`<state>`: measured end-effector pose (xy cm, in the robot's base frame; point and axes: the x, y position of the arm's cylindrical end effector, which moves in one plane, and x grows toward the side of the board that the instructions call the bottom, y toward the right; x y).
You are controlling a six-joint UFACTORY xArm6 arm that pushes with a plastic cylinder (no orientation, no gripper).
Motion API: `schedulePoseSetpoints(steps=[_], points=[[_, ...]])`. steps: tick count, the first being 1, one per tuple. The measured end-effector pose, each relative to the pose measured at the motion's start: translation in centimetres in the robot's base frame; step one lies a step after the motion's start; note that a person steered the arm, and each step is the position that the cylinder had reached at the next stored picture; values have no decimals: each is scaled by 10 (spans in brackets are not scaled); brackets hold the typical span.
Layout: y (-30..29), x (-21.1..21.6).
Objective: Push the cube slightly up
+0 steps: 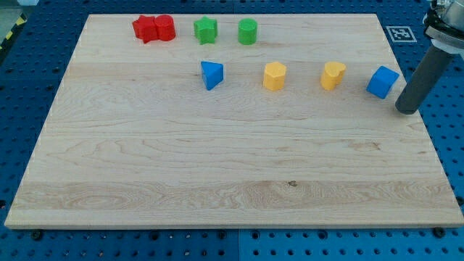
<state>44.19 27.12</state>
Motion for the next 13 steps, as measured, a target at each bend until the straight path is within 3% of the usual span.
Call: schedulePoseSetpoints(steps=[13], points=[[-15,-27]])
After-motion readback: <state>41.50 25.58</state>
